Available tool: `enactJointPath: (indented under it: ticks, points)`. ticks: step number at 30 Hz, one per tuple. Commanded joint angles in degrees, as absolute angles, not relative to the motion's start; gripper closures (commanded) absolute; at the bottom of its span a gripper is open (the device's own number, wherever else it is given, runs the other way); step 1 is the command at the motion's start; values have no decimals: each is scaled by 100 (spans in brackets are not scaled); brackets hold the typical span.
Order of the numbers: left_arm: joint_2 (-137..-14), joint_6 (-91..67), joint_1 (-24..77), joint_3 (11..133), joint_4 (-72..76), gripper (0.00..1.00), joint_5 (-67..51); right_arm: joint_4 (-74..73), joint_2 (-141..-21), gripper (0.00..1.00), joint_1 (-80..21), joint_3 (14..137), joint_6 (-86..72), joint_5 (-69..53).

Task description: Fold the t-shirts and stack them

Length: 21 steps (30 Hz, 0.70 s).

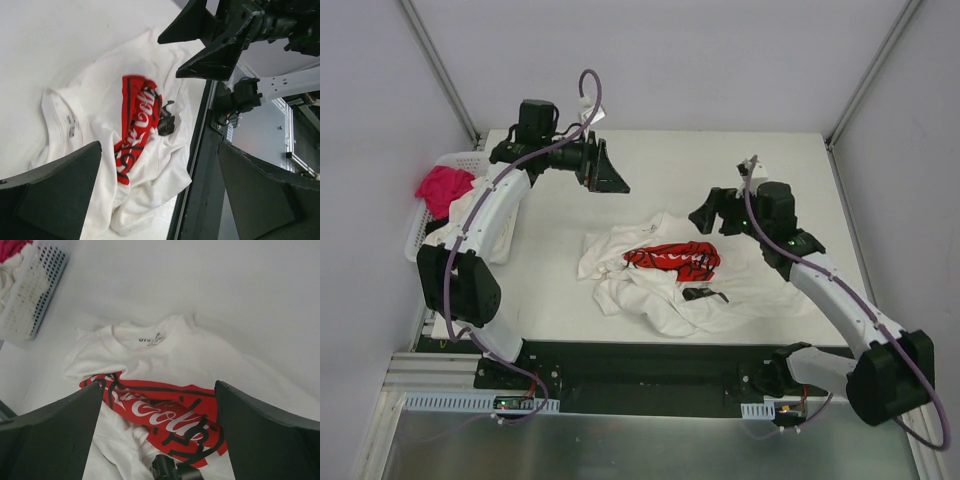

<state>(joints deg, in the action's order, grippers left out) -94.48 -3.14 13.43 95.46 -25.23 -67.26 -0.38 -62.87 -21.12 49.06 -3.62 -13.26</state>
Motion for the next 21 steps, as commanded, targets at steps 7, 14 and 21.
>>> enactJointPath:
  ticks: [7, 14, 21]
  points:
    - [-9150, -53, 1371, 8912, -2470, 1, -5924, 1036, -7742, 3, -3041, 4641, -1598, -2397]
    - [-8842, 97, 1371, 8895, -2470, 1, -5801, 1563, -8234, 3, -3138, 4369, -2074, -2768]
    - [-8605, 88, 1371, 8842, -2470, 1, -5810, 2231, -8841, 2, -3357, 4052, -2592, -2970]
